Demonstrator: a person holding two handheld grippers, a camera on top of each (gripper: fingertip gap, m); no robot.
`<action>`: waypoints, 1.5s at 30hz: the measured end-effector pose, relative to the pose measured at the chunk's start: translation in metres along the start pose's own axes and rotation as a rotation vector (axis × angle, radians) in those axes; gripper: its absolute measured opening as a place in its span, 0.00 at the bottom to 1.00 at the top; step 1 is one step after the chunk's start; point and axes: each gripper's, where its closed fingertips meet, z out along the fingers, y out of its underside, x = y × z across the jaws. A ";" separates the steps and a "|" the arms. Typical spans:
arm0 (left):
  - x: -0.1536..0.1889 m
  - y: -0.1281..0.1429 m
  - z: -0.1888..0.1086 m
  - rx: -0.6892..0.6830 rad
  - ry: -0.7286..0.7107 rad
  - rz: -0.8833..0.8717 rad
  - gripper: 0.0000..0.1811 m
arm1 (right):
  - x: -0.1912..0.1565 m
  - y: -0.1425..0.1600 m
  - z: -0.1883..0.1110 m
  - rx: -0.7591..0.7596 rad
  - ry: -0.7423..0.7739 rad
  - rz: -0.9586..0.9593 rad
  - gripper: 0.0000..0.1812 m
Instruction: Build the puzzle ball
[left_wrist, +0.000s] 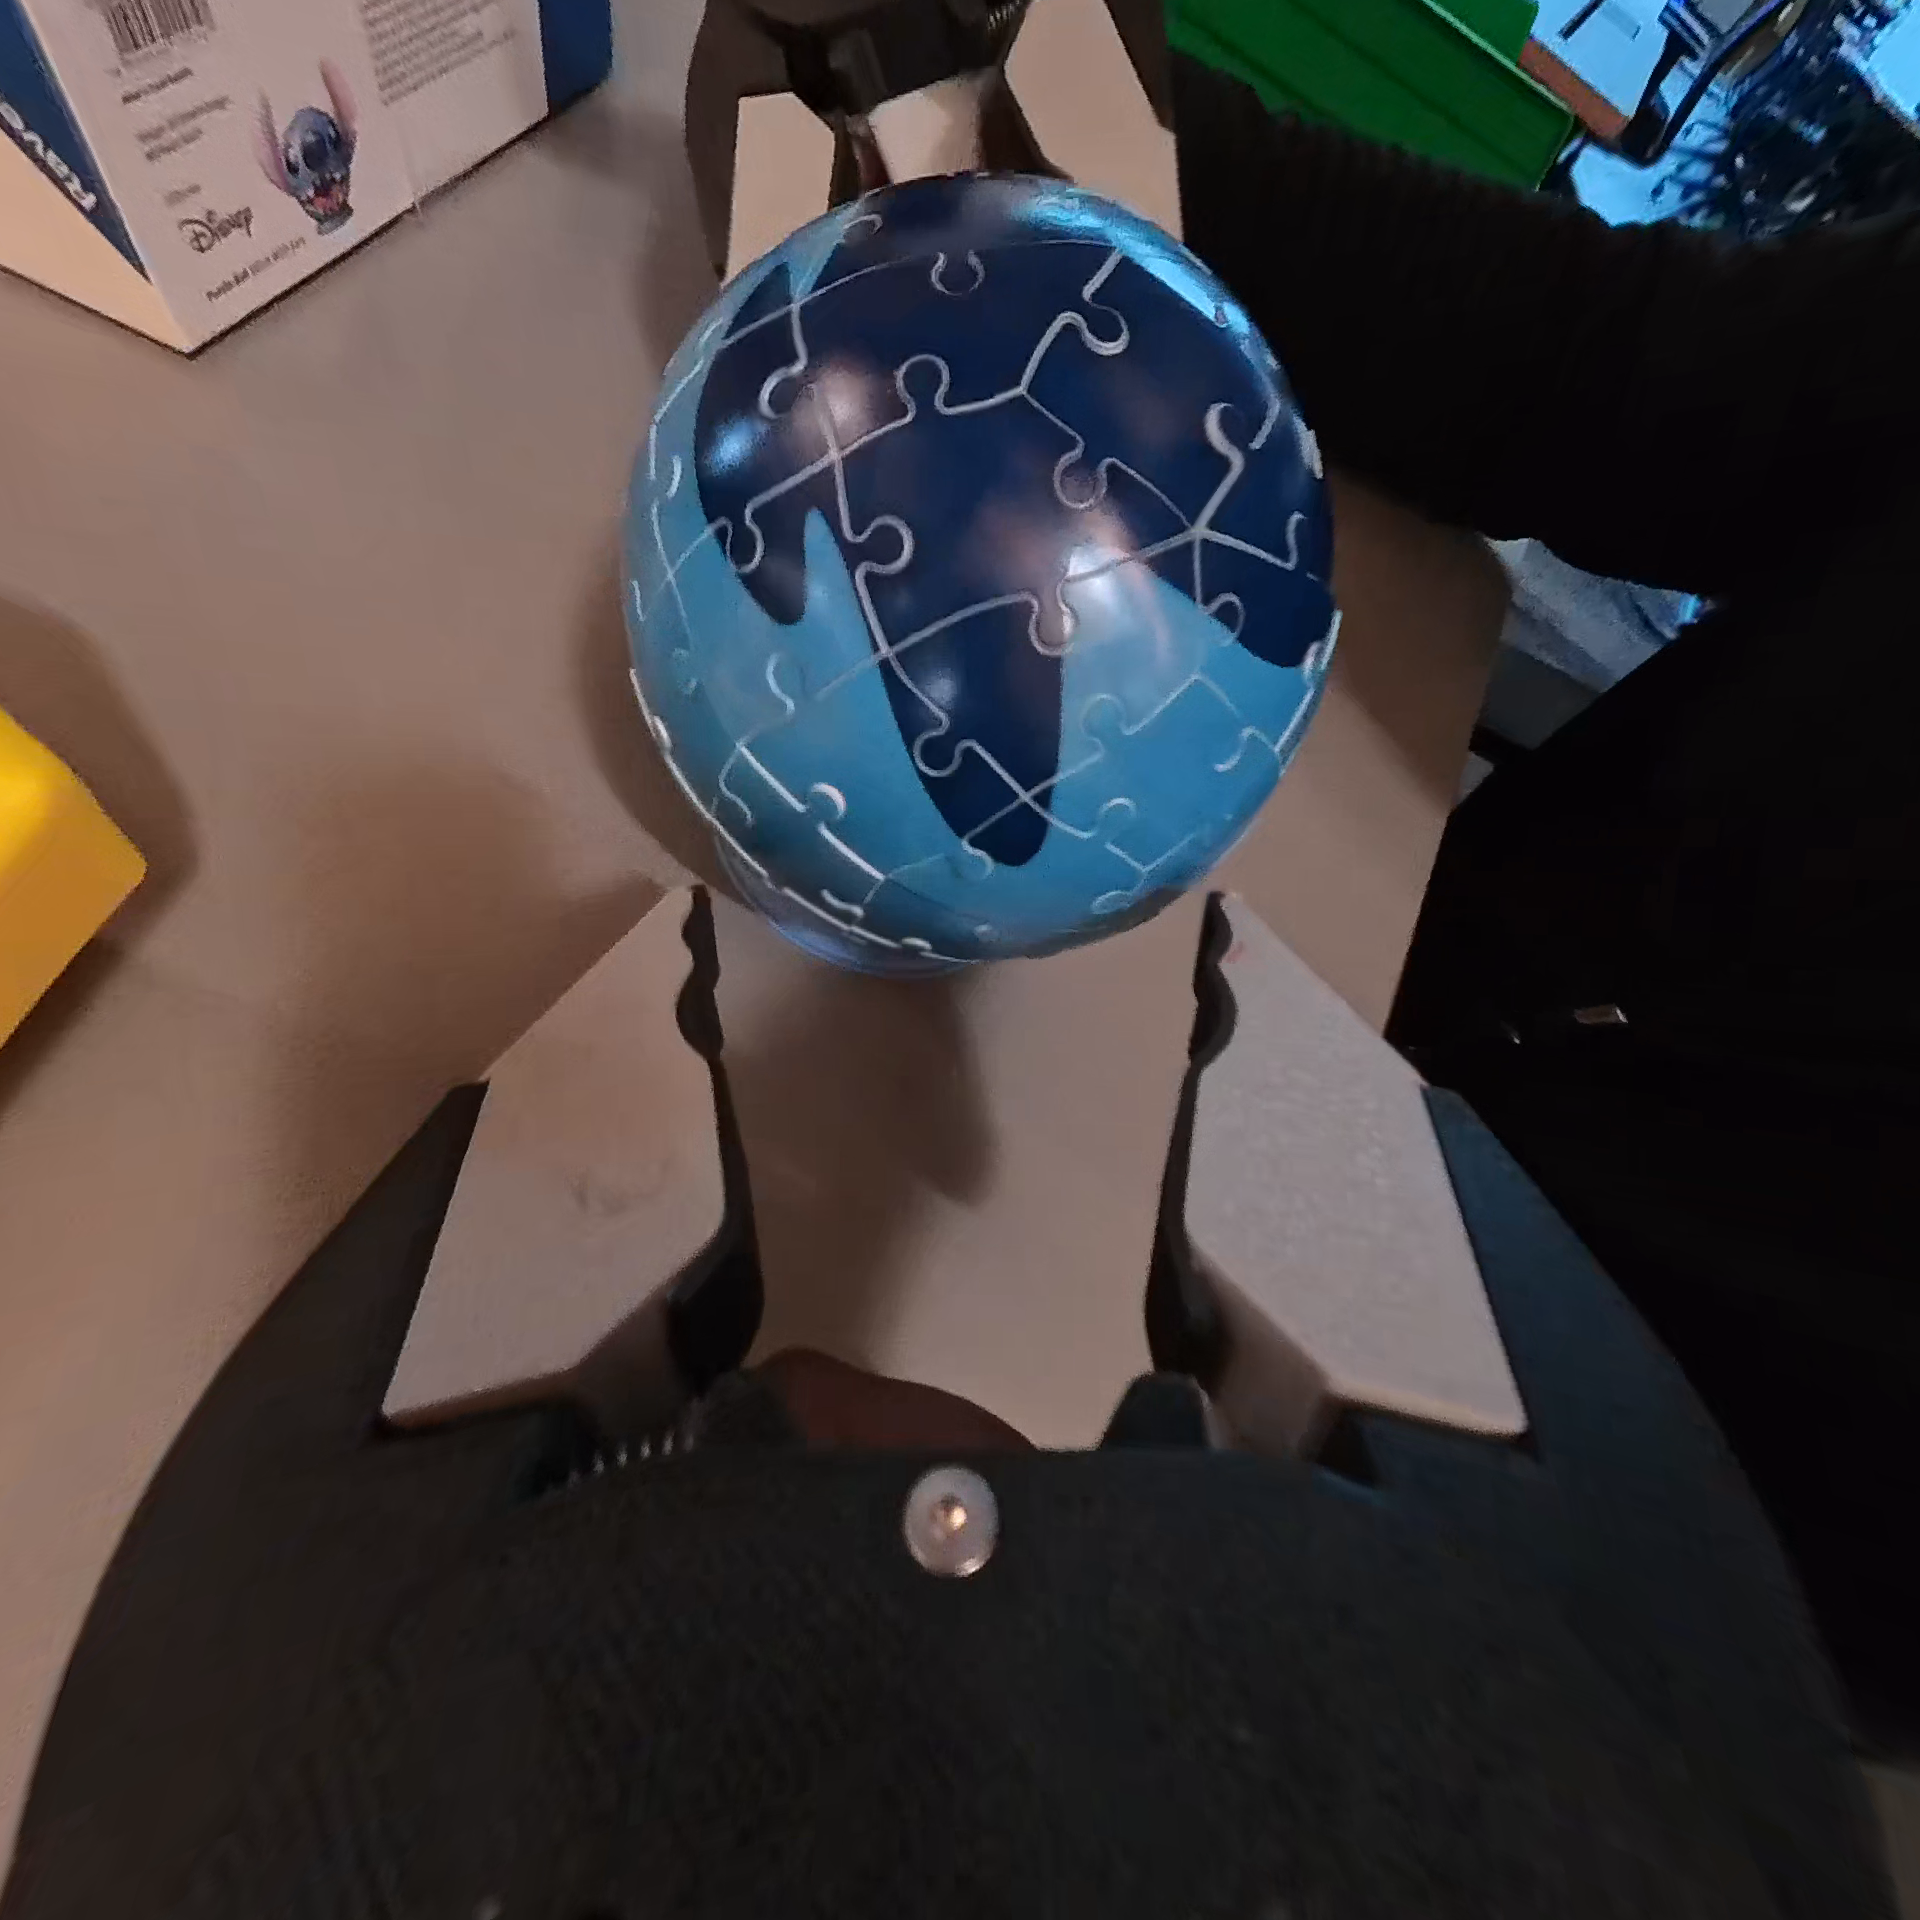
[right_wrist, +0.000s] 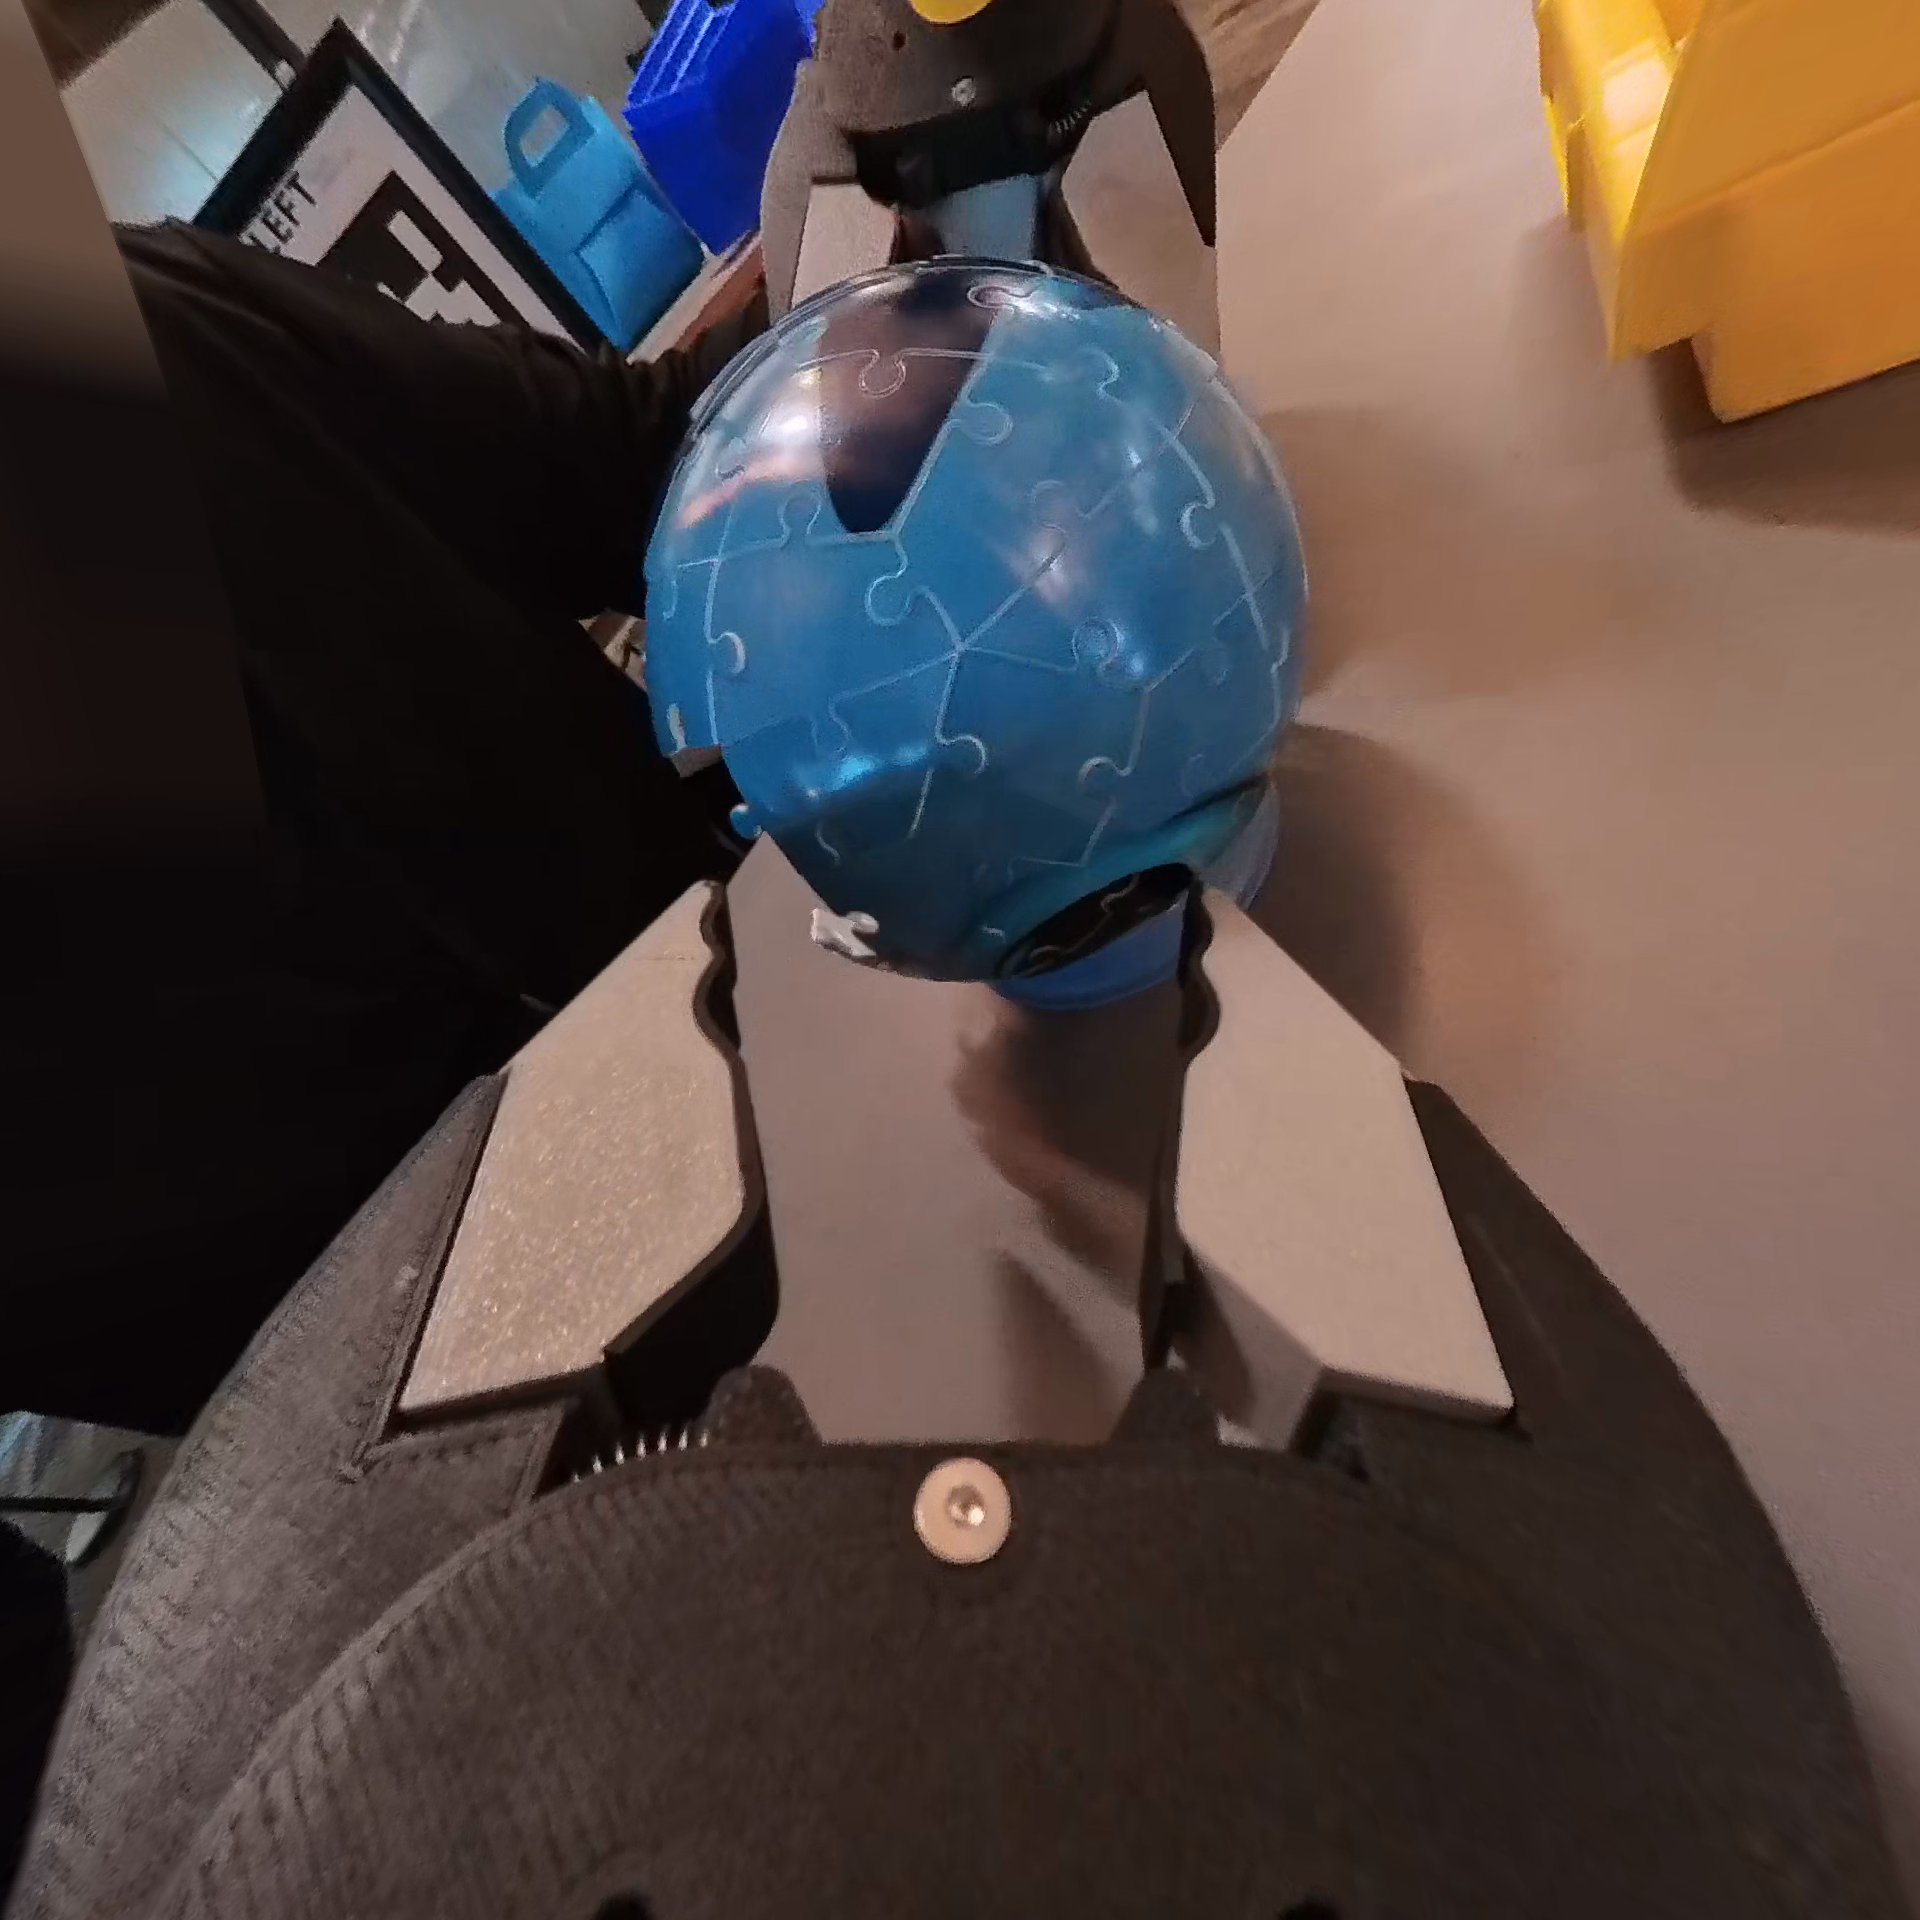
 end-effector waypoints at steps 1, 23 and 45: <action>0.002 0.001 -0.001 0.008 0.003 -0.016 0.51 | -0.001 0.000 -0.001 0.001 -0.008 0.001 0.47; 0.020 -0.004 -0.012 0.130 0.063 -0.432 0.51 | 0.008 -0.025 -0.016 -0.067 -0.074 0.402 0.53; 0.009 -0.024 -0.016 0.179 0.029 -0.480 0.42 | -0.002 -0.020 0.007 -0.136 -0.027 0.485 0.59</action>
